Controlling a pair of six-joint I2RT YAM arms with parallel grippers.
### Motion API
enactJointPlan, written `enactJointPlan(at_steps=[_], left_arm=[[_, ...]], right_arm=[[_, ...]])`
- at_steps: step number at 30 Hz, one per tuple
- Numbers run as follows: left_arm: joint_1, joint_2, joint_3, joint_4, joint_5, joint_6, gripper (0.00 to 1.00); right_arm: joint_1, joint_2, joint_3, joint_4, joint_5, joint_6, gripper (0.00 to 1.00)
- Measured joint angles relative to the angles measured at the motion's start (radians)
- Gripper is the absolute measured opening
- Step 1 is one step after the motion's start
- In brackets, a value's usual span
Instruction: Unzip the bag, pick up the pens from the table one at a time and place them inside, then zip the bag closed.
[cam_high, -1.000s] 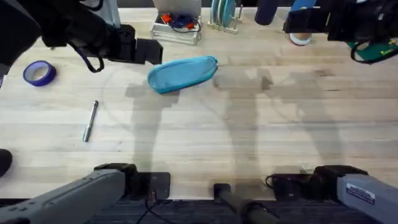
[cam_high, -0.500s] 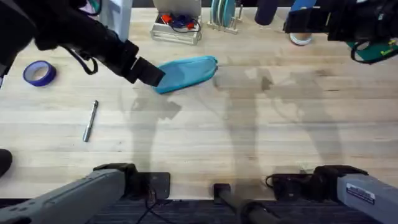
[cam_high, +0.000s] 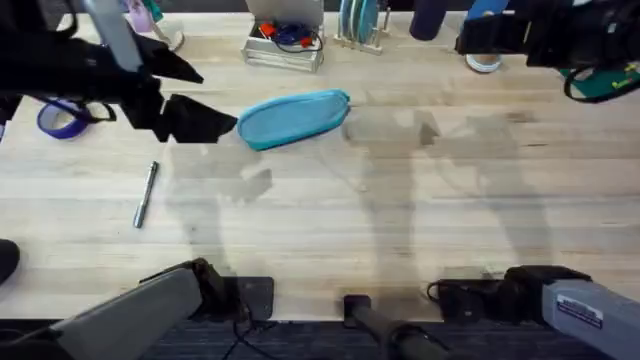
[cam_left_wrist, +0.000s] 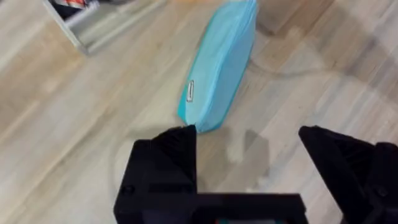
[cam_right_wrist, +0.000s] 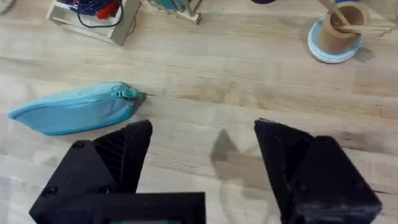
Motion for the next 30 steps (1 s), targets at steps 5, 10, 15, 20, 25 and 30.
enactJointPlan(at_steps=[5, 10, 15, 20, 25, 30], left_arm=[[0.051, 0.013, 0.000, -0.020, 0.082, 0.101, 0.993], [0.080, 0.069, 0.001, -0.054, 0.156, 0.200, 0.993], [0.108, 0.155, 0.001, -0.090, 0.227, 0.288, 0.993], [0.129, 0.244, 0.001, -0.121, 0.282, 0.385, 0.993], [0.135, 0.323, 0.001, -0.121, 0.306, 0.467, 0.992], [0.150, 0.398, 0.001, -0.130, 0.320, 0.531, 0.993]], right_arm=[[0.000, 0.000, 0.000, 0.000, 0.000, 0.000, 0.997], [0.000, 0.000, 0.000, 0.000, 0.000, 0.000, 0.997], [0.000, 0.000, 0.000, 0.000, 0.000, 0.000, 0.997], [0.000, 0.000, 0.000, 0.000, 0.000, 0.000, 0.997], [0.000, 0.000, 0.000, 0.000, 0.000, 0.000, 0.997], [0.000, 0.000, 0.000, -0.007, 0.000, 0.000, 0.997]])
